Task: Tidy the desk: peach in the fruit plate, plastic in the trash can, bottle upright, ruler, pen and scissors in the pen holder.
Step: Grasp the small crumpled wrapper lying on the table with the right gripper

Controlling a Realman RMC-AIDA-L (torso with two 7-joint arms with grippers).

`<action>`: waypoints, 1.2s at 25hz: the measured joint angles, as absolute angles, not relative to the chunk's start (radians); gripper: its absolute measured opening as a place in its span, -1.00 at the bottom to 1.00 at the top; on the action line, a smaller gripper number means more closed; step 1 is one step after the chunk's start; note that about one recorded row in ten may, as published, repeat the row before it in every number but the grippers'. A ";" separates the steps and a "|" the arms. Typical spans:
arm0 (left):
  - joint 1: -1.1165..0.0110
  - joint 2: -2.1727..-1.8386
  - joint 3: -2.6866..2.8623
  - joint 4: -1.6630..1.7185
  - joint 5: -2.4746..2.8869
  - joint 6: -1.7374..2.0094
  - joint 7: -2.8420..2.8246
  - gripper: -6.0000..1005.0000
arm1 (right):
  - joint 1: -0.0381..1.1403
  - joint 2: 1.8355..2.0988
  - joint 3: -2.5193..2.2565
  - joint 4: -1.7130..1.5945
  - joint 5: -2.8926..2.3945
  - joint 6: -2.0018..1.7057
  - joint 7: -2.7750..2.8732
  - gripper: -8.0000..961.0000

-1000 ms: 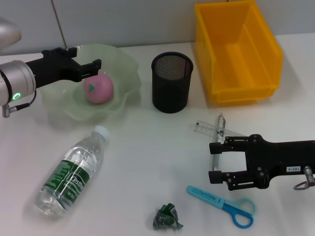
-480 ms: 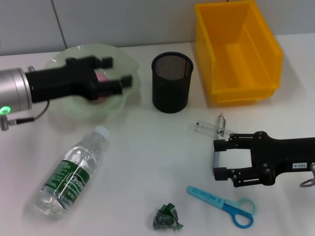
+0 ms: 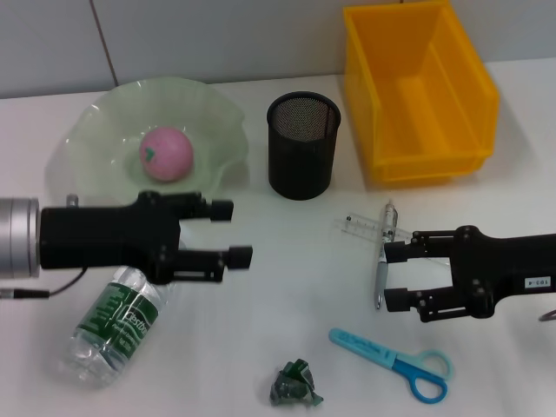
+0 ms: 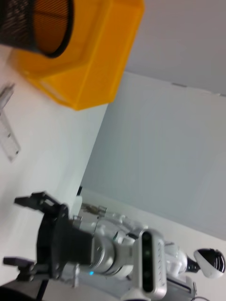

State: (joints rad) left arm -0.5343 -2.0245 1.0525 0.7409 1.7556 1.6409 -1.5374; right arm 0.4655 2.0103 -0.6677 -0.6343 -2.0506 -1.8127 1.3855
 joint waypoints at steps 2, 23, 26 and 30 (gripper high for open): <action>-0.532 -2.025 1.051 0.732 1.760 1.650 -1.535 0.56 | 0.474 2.007 -0.671 -0.642 -2.051 -1.820 1.414 0.61; -0.473 -1.983 1.041 0.718 1.792 1.689 -1.500 0.54 | 0.713 2.039 -0.987 -0.845 -2.197 -1.928 1.625 0.60; -0.470 -1.984 1.038 0.718 1.791 1.688 -1.503 0.54 | 0.725 2.058 -1.051 -0.841 -2.215 -1.891 1.603 0.60; -0.470 -1.986 1.038 0.718 1.792 1.683 -1.508 0.54 | 0.722 2.074 -1.136 -0.833 -2.218 -1.819 1.574 0.60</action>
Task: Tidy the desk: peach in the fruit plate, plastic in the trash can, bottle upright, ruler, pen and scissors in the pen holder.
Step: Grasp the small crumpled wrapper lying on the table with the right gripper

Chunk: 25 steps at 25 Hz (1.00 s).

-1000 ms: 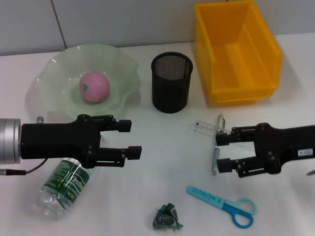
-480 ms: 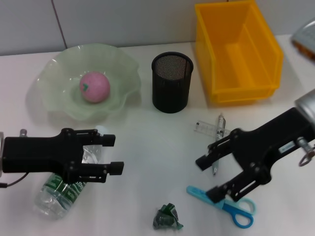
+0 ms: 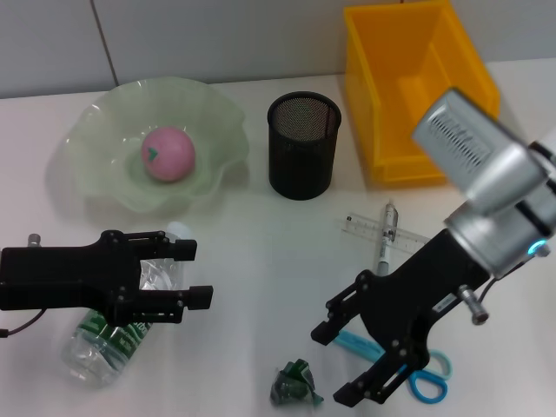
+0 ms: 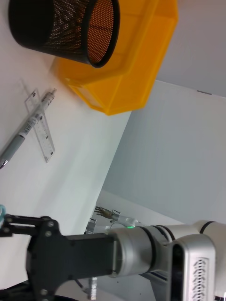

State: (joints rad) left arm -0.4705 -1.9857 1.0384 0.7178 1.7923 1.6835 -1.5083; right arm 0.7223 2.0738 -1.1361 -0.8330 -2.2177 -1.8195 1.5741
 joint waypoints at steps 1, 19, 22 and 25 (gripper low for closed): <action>-0.470 -1.986 1.038 0.718 1.792 1.683 -1.509 0.54 | 0.721 2.075 -1.151 -0.826 -2.216 -1.799 1.566 0.60; -0.461 -1.993 1.014 0.716 1.790 1.690 -1.512 0.54 | 0.747 2.084 -1.305 -0.713 -2.153 -1.609 1.452 0.60; -0.458 -1.994 1.014 0.715 1.788 1.690 -1.511 0.54 | 0.754 2.085 -1.327 -0.699 -2.139 -1.591 1.445 0.60; -0.455 -1.994 1.014 0.715 1.786 1.690 -1.510 0.54 | 0.761 2.085 -1.349 -0.678 -2.132 -1.562 1.433 0.60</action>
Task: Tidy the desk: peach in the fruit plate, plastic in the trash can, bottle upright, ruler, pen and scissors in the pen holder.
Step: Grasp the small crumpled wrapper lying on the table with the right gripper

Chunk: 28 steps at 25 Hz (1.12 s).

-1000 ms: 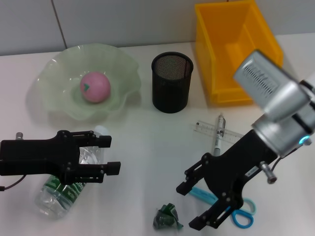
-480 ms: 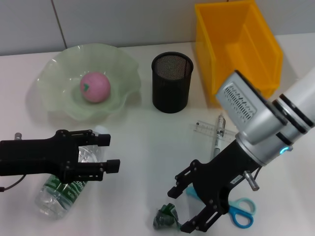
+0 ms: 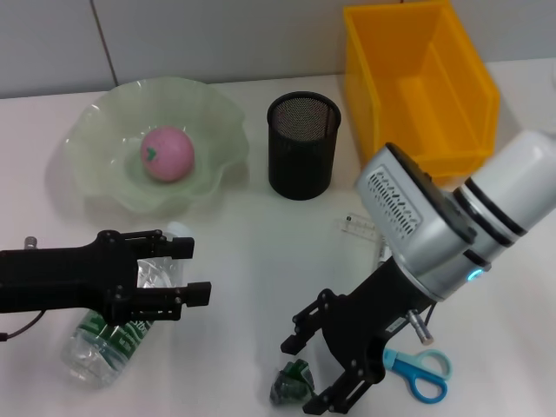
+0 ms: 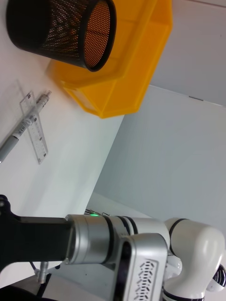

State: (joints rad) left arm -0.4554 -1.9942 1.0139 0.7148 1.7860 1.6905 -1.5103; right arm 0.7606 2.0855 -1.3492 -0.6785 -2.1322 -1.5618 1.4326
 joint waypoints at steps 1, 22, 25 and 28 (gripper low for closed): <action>-0.455 -1.994 1.014 0.715 1.786 1.690 -1.510 0.54 | 0.763 2.086 -1.355 -0.672 -2.132 -1.553 1.430 0.60; -0.451 -1.996 1.009 0.711 1.785 1.692 -1.504 0.54 | 0.773 2.089 -1.402 -0.623 -2.091 -1.496 1.402 0.60; -0.451 -1.996 1.002 0.704 1.785 1.694 -1.503 0.54 | 0.773 2.089 -1.403 -0.623 -2.091 -1.493 1.402 0.60; -0.451 -1.996 0.999 0.700 1.785 1.695 -1.501 0.54 | 0.772 2.089 -1.404 -0.622 -2.091 -1.484 1.402 0.58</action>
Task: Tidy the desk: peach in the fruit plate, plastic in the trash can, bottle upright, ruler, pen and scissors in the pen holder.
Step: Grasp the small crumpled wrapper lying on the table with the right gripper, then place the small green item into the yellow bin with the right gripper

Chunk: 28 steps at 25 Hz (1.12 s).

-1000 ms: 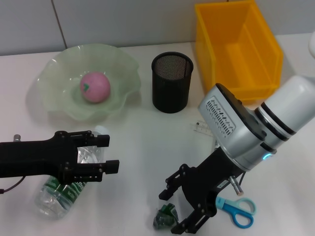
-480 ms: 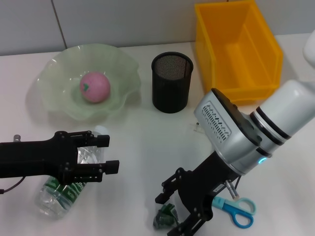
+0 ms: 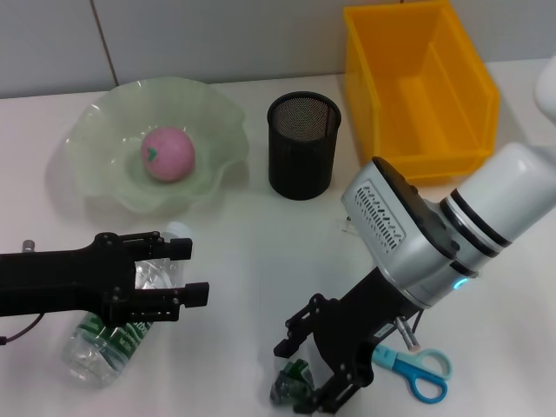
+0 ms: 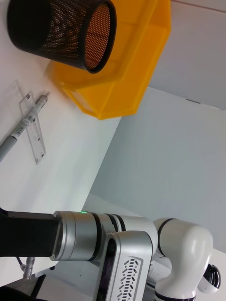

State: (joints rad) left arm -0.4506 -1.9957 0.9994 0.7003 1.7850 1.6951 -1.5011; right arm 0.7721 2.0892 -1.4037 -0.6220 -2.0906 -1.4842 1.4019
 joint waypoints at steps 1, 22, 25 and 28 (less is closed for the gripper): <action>-0.450 -1.996 0.999 0.700 1.785 1.695 -1.500 0.54 | 0.769 2.089 -1.404 -0.620 -2.091 -1.469 1.402 0.57; -0.449 -1.999 0.990 0.700 1.784 1.700 -1.494 0.54 | 0.762 2.073 -1.301 -0.619 -2.034 -1.506 1.402 -0.61; -0.449 -1.998 0.988 0.700 1.784 1.700 -1.493 0.54 | 0.746 2.067 -1.221 -0.640 -2.035 -1.529 1.402 -0.73; -0.449 -1.999 0.983 0.700 1.785 1.696 -1.492 0.54 | 0.709 2.065 -1.130 -0.694 -2.033 -1.548 1.400 -0.79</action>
State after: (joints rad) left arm -0.4494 -1.9988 0.9834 0.6996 1.7846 1.6960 -1.4922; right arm 0.7090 2.0653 -1.1296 -0.6943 -2.0329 -1.5478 1.4003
